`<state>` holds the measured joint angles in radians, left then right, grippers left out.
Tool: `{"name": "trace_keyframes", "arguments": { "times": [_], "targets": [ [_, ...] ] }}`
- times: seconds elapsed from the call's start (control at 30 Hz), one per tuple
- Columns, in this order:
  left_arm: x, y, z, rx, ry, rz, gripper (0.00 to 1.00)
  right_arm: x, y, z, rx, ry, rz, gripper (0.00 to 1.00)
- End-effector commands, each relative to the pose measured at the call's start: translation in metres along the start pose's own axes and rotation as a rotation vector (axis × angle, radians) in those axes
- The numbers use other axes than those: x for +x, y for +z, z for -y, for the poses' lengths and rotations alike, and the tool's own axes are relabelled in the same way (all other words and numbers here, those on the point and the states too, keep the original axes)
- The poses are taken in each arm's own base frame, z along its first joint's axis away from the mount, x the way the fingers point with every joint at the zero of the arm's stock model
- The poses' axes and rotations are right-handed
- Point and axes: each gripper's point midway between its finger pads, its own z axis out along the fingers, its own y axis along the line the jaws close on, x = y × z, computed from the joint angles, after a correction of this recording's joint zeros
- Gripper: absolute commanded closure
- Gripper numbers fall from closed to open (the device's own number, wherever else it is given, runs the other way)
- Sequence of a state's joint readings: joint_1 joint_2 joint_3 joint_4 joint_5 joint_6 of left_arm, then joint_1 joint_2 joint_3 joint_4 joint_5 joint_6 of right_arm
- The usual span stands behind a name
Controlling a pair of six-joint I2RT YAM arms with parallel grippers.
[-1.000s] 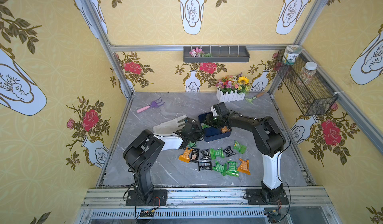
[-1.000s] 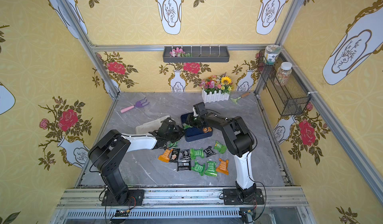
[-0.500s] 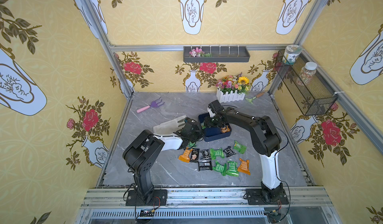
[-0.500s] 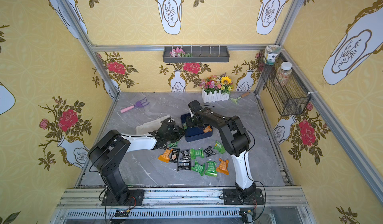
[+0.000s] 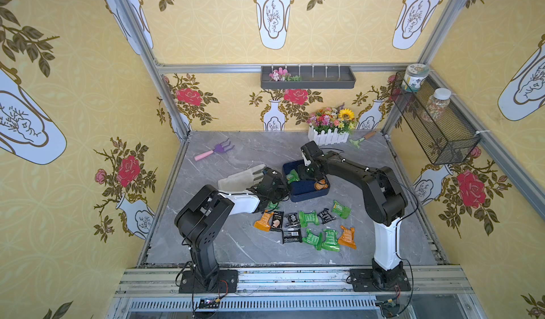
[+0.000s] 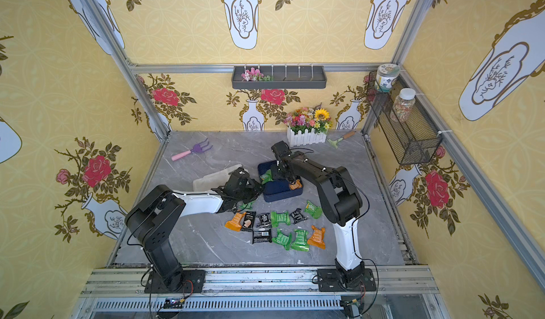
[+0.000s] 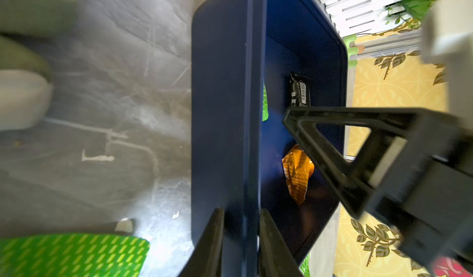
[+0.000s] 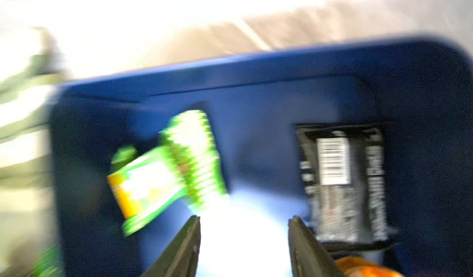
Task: Take the cookies out of the storage box
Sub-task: Pick up the cookie from the storage box.
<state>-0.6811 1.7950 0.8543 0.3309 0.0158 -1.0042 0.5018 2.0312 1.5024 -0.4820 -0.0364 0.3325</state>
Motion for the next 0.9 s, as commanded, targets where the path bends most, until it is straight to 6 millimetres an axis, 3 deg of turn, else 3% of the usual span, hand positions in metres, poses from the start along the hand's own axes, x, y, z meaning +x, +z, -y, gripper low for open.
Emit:
{"name": "trace_keyframes", "arguments": {
  "times": [0.0,0.2,0.53,0.73,0.87],
  "targets": [
    [0.002,-0.002,0.007,0.043,0.02,-0.008,0.74,-0.011,-0.001,-0.02,-0.078,-0.045,0.029,0.37],
    [0.003,-0.005,0.014,0.077,0.053,-0.015,0.74,-0.005,0.02,-0.024,-0.099,-0.076,-0.028,0.34],
    [0.007,-0.002,0.014,0.082,0.096,-0.036,0.75,0.01,0.033,-0.045,-0.16,-0.155,-0.084,0.25],
    [0.009,0.0,0.008,0.057,0.096,-0.044,0.76,0.016,0.045,-0.011,0.014,-0.144,-0.12,0.27],
    [0.008,0.0,0.003,0.034,0.09,-0.039,0.77,0.01,0.04,0.013,0.127,-0.103,-0.091,0.31]
  ]
}}
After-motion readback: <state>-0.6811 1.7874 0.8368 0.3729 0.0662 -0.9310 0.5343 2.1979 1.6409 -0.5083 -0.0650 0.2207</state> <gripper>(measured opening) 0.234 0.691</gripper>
